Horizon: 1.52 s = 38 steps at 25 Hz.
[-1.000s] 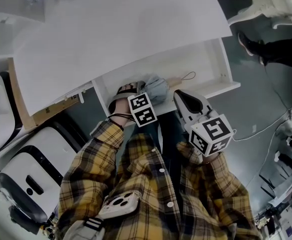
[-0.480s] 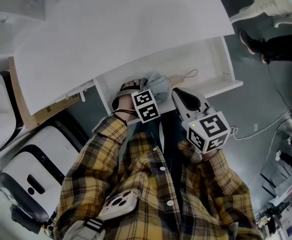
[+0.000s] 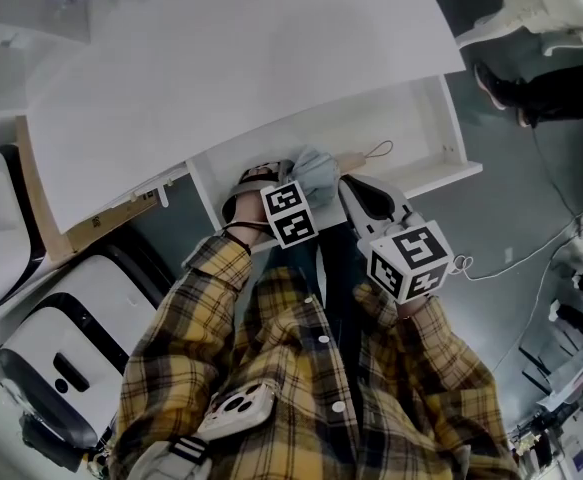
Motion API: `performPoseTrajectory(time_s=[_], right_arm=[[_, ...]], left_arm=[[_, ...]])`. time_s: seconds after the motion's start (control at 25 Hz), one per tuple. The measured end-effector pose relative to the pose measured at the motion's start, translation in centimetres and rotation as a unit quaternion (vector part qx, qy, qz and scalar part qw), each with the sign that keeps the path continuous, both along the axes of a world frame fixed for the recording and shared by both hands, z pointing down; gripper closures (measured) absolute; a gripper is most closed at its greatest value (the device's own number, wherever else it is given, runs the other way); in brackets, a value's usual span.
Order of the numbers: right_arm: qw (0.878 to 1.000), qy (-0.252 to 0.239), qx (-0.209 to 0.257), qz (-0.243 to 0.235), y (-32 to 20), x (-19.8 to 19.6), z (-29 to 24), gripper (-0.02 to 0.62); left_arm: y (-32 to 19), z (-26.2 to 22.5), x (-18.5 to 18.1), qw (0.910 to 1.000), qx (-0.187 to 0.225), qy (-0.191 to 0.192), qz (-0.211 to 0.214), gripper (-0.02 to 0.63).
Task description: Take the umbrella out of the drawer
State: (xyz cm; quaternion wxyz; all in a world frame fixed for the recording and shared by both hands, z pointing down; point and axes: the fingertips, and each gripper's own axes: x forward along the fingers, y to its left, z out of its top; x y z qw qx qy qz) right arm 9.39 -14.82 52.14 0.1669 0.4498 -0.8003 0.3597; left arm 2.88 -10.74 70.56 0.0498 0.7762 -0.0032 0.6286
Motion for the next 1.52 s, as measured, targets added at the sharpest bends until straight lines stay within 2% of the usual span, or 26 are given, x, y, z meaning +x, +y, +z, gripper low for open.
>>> performPoseTrajectory(time_s=[0.6, 0.84, 1.12, 1.36, 1.52], right_arm=[[1.000, 0.000, 0.000, 0.002, 0.1, 0.2, -0.2, 0.578], [1.000, 0.003, 0.003, -0.004, 0.0, 0.5, -0.7, 0.578], [0.999, 0.004, 0.025, -0.019, -1.0, 0.5, -2.6, 0.578], [0.998, 0.010, 0.051, -0.039, -1.1, 0.5, -5.4, 0.577], [0.997, -0.007, 0.070, -0.040, -0.9, 1.1, -8.1, 0.577]], left_arm=[[-0.3, -0.5, -0.2, 0.9999, 0.010, 0.003, -0.007, 0.273], [-1.5, -2.6, 0.6, 0.9984, 0.027, 0.032, -0.038, 0.275], [-2.8, -6.2, 1.8, 0.9956, 0.057, 0.056, -0.049, 0.275], [-3.1, -10.1, 2.4, 0.9882, 0.071, 0.094, -0.098, 0.275], [-3.4, -13.6, 3.3, 0.9834, 0.087, 0.119, -0.106, 0.275]])
